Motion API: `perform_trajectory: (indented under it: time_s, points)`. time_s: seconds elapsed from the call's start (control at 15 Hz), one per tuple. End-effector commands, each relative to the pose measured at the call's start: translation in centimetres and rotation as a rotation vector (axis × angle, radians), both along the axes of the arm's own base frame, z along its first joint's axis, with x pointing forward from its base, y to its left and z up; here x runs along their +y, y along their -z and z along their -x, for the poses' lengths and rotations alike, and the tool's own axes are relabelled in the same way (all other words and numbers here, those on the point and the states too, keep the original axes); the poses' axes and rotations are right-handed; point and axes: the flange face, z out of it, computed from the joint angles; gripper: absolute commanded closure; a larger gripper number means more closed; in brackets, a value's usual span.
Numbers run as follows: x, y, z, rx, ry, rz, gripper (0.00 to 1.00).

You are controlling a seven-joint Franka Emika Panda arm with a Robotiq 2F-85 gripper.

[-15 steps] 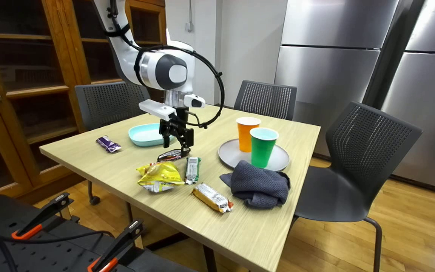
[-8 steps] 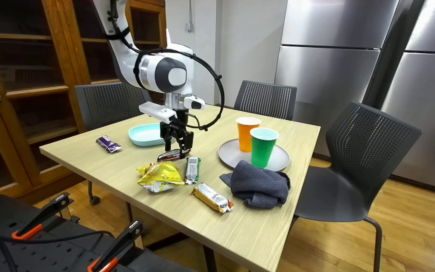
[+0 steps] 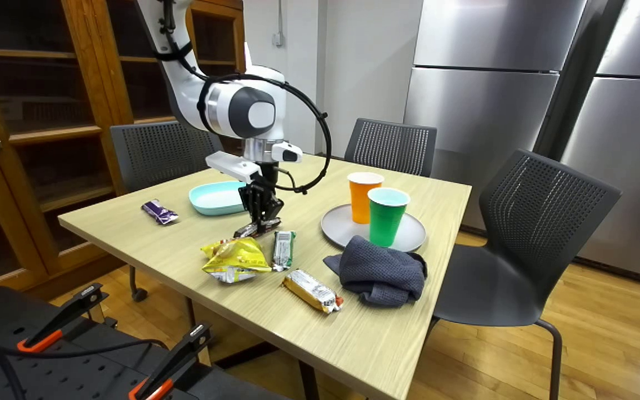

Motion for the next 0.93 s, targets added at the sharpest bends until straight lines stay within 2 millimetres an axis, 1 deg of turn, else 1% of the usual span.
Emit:
perform_trajectory:
  time_s: [0.0, 0.07, 0.2, 0.47, 0.6, 0.87]
  points:
    - [-0.4, -0.4, 0.0, -0.032, -0.008, -0.004, 1.00]
    - [-0.6, -0.7, -0.2, -0.043, -0.007, -0.004, 0.97]
    - [-0.9, -1.8, -0.5, -0.053, -0.005, 0.000, 0.97]
    - [-1.0, -3.6, -0.5, -0.055, -0.003, 0.003, 0.97]
    - [-0.7, -4.5, -0.8, -0.068, -0.003, -0.001, 0.97]
    - [0.5, -6.3, -1.3, -0.099, -0.015, 0.000, 0.97]
